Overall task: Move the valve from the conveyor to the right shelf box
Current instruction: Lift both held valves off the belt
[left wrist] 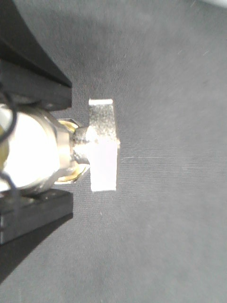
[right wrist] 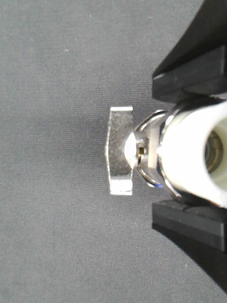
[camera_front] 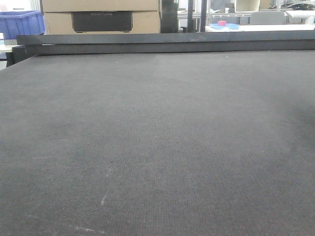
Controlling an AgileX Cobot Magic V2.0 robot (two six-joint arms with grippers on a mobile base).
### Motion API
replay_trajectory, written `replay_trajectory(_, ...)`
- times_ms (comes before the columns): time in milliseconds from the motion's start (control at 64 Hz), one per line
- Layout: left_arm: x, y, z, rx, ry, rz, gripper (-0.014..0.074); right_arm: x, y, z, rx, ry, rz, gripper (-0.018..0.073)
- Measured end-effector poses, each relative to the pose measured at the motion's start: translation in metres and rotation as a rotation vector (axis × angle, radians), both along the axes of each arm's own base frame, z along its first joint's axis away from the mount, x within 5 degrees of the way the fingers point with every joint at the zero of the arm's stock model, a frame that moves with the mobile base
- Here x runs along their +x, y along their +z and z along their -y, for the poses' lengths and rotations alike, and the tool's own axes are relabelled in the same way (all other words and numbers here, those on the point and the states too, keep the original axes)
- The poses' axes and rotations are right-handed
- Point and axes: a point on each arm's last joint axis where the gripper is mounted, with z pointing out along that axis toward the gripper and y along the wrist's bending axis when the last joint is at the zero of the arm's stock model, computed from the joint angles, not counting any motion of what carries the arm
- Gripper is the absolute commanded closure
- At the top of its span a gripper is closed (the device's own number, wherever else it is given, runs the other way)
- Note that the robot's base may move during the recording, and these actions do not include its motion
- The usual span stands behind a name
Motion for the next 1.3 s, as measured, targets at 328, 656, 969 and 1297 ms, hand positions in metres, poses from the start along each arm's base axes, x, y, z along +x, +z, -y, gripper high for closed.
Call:
replay_trajectory(328,-0.070,0.001,0.004,0.010,0.003,0.174,0.0708,-0.041,-0.007,0.002,0.001,-0.014,0.108,0.0722)
replay_trajectory(656,-0.097,0.017,0.005,0.017,0.006,0.338,0.0708,-0.054,0.003,0.003,0.004,-0.019,0.194,0.0722)
replay_trajectory(969,-0.098,0.017,0.005,0.017,0.006,0.340,0.0708,-0.054,0.003,0.003,0.004,-0.020,0.196,0.0722)
replay_trajectory(1297,-0.098,0.017,0.005,0.017,0.006,0.340,0.0708,-0.054,0.003,0.003,0.004,-0.020,0.196,0.0722)
